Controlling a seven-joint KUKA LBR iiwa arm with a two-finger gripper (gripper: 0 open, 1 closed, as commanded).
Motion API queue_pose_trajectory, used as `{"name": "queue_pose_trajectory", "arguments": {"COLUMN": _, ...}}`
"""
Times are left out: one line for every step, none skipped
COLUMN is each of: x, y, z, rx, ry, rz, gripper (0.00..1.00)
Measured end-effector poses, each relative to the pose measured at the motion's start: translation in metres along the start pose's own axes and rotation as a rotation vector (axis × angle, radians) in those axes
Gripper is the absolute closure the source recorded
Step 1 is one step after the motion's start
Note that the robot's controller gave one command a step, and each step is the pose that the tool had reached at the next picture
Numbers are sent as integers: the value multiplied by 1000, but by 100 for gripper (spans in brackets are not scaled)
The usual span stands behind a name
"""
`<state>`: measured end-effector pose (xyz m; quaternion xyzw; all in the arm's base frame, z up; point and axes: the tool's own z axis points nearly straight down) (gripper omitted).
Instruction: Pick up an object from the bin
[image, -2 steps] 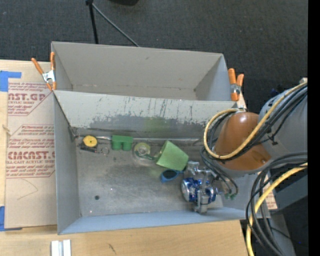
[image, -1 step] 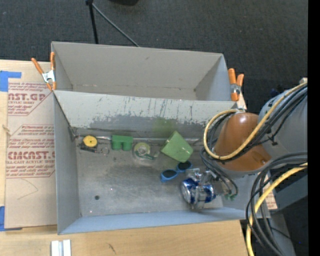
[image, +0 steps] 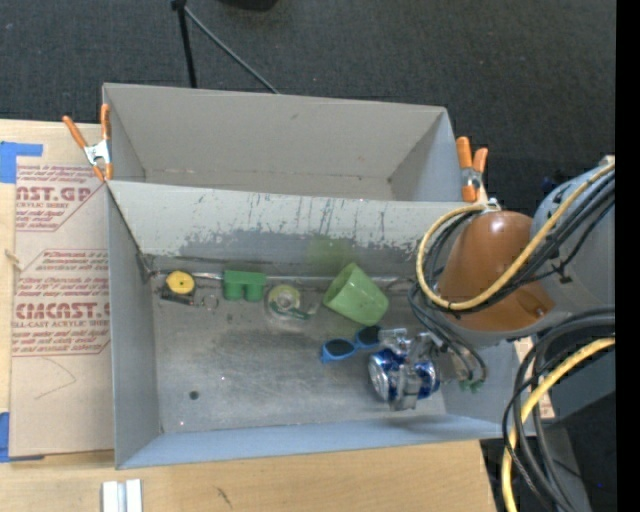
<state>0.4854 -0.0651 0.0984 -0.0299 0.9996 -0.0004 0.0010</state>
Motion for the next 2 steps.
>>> {"name": "queue_pose_trajectory", "arguments": {"x": -1, "y": 0, "z": -46, "rx": 1, "ry": -3, "rz": 0, "gripper": 100}}
{"name": "queue_pose_trajectory", "arguments": {"x": -1, "y": 1, "z": -47, "rx": 0, "ry": 1, "rz": 0, "gripper": 100}}
